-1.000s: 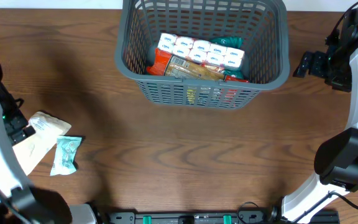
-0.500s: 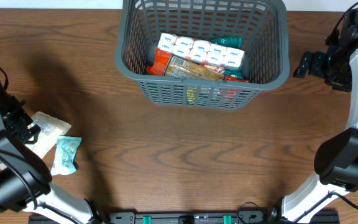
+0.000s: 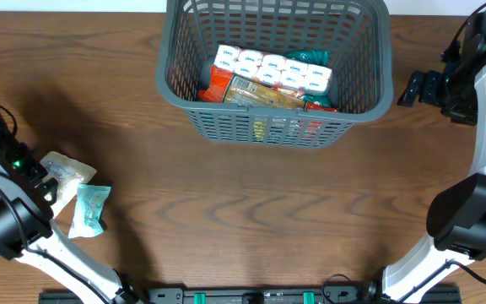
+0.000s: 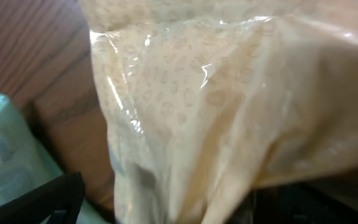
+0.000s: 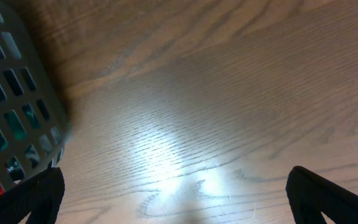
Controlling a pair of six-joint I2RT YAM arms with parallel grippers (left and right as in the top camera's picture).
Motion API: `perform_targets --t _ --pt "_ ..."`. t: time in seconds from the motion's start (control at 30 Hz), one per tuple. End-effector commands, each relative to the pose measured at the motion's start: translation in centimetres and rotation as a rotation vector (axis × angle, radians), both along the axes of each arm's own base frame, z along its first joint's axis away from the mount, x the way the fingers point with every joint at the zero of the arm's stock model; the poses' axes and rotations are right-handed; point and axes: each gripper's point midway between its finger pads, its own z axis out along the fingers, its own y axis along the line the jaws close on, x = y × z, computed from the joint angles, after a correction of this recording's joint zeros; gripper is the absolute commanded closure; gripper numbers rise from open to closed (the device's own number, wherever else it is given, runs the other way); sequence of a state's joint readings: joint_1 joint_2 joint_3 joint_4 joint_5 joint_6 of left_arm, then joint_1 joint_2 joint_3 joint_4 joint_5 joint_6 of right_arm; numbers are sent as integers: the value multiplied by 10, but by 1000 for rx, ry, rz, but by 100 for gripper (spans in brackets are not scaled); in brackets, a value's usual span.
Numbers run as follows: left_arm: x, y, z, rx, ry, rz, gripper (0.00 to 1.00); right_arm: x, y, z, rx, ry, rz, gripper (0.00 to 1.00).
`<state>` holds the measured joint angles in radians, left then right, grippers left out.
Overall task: Pack container
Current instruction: 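Move the left gripper back to the clear plastic bag, then grasp the clear plastic bag with the left gripper and lift it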
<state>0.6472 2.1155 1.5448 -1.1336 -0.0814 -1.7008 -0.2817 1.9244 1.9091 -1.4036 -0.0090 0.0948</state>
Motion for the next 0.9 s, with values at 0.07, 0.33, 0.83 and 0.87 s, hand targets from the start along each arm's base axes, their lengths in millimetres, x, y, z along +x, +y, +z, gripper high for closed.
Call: perform_targets --t 0.07,0.33,0.83,0.87 --pt "-7 -1 -17 -26 48 -3 10 -1 5 -6 14 21 4 1" --pt "-15 -6 -22 -58 93 -16 49 -5 6 -6 20 40 4 1" --pt "9 21 5 -64 11 -505 85 -5 6 -6 19 41 9 1" --pt "13 25 12 -48 0 -535 85 -5 6 -6 19 41 9 1"
